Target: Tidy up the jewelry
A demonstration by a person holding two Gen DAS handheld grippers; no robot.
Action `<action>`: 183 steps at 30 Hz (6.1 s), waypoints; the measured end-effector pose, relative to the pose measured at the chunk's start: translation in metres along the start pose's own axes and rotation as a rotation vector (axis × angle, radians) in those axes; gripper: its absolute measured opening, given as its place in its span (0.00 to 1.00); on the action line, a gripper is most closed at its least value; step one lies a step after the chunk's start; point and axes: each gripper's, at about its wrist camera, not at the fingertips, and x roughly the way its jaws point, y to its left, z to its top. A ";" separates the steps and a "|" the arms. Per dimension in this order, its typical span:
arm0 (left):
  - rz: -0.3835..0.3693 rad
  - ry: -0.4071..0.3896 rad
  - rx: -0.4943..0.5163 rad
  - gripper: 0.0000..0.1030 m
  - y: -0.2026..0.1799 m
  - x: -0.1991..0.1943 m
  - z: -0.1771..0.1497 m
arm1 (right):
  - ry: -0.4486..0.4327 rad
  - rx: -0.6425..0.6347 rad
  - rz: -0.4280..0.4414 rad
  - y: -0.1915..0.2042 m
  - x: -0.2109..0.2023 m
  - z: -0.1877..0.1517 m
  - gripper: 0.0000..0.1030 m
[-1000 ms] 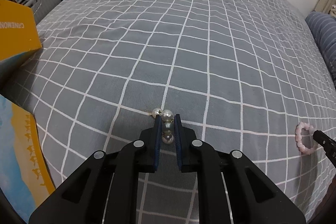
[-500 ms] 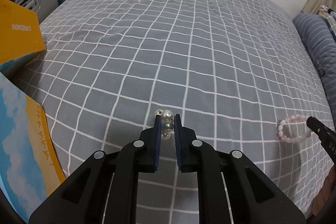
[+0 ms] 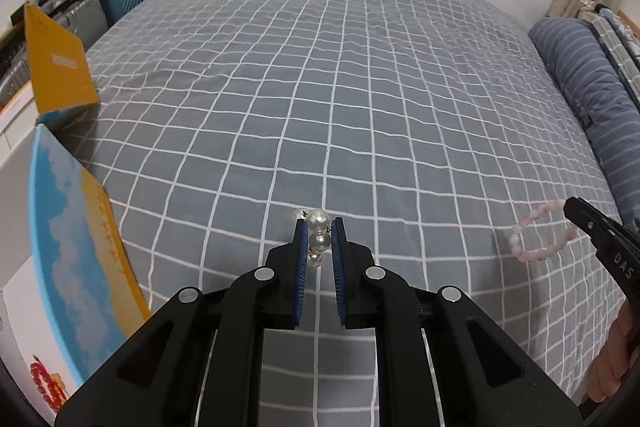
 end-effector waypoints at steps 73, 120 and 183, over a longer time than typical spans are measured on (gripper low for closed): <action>0.268 -0.066 -0.479 0.16 0.303 -0.146 -0.157 | 0.031 -0.604 0.396 0.407 -0.046 -0.086 0.24; 0.372 -0.207 -0.466 0.94 0.221 -0.194 -0.245 | -0.090 -0.593 0.428 0.310 -0.103 -0.155 0.93; 0.014 -0.266 0.043 0.94 0.010 -0.116 -0.076 | -0.123 -0.069 0.020 0.057 -0.046 -0.044 0.93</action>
